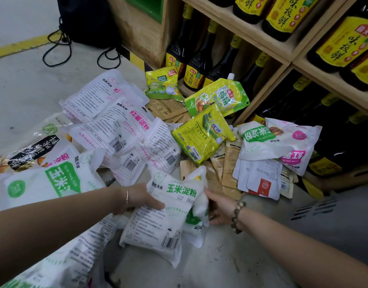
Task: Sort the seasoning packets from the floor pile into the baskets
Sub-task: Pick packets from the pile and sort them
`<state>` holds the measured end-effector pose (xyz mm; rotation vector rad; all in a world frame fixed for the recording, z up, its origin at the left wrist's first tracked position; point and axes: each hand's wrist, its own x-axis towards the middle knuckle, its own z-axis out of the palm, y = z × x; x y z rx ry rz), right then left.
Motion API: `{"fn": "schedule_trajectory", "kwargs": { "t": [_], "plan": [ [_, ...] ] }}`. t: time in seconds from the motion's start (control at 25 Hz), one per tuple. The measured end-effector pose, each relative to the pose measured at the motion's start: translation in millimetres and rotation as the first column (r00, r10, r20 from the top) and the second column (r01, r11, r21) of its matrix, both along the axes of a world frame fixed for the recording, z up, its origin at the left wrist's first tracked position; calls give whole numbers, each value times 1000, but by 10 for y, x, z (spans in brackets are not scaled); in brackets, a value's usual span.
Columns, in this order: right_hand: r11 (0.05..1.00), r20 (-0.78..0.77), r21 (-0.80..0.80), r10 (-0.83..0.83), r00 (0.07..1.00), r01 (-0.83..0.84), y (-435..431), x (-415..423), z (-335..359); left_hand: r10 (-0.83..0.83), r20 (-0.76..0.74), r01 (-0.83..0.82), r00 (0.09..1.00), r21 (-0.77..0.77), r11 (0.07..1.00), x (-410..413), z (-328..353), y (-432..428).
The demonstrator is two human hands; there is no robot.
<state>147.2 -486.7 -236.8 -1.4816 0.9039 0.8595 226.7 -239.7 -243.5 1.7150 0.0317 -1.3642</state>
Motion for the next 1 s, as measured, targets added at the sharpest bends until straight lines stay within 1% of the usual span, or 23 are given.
{"fn": "schedule_trajectory", "kwargs": {
  "t": [0.04,0.08,0.16,0.2,0.24,0.32,0.36,0.4,0.44,0.48,0.52,0.56,0.6,0.64,0.68,0.72,0.76,0.8,0.84,0.88,0.92,0.96,1.0],
  "plan": [
    [997,22,29,-67,997,67,68,-31,-13,-53,78,49,996,42,998,-57,-47,4],
    [984,35,85,-162,986,159,132,-62,-25,-69,147,58,987,75,996,-114,-66,-4],
    [924,46,223,-329,943,311,208,-79,-1,-10,249,-13,968,91,996,-178,-70,-30],
    [900,53,261,-375,926,349,207,-79,15,20,274,-48,962,96,994,-193,-86,-43],
    [895,76,250,-399,914,370,201,-73,15,50,279,-79,959,96,992,-195,-98,-57],
    [909,164,144,-411,897,391,182,-48,-24,84,257,-112,963,95,989,-202,-109,-85],
    [918,215,63,-395,893,391,164,-19,-32,66,260,-98,963,111,989,-212,-117,-98],
    [932,277,-38,-336,900,359,129,17,-29,51,270,-88,962,126,988,-225,-118,-113],
    [946,341,-163,-212,916,280,74,69,-24,56,273,-94,960,129,987,-239,-129,-132],
    [940,386,-296,-46,921,171,21,130,-16,73,268,-109,961,122,986,-251,-138,-154],
    [911,420,-401,94,903,92,-24,196,-6,101,258,-133,961,111,985,-246,-142,-173],
    [875,451,-478,173,876,74,-67,271,6,135,252,-165,958,101,981,-232,-134,-193],
    [844,482,-525,188,856,110,-108,336,16,166,245,-194,955,94,976,-213,-123,-213],
    [813,504,-553,151,850,184,-143,379,20,190,238,-216,953,88,972,-201,-109,-234],
    [782,516,-554,53,855,286,-175,390,17,204,232,-229,951,88,969,-195,-104,-246],
    [761,502,-517,-102,859,392,-196,369,18,219,225,-245,949,94,965,-195,-104,-255],
    [767,436,-448,-262,861,460,-200,315,6,234,216,-261,948,103,960,-204,-114,-252],
    [802,325,-361,-370,870,476,-172,229,-5,244,209,-270,947,110,956,-214,-129,-244],
    [861,216,-250,-397,892,443,-127,131,-34,245,201,-272,948,119,955,-223,-144,-233],
    [910,154,-134,-373,915,393,-66,51,-63,243,192,-270,951,128,954,-225,-159,-224],
    [931,145,-42,-354,924,363,-17,5,-93,247,180,-272,952,129,953,-219,-170,-214],
    [931,168,21,-362,917,364,24,-10,-104,255,164,-277,953,128,952,-214,-178,-203],
    [927,188,50,-375,908,372,54,-5,-108,263,147,-282,954,130,950,-204,-186,-189]
  ]
}}
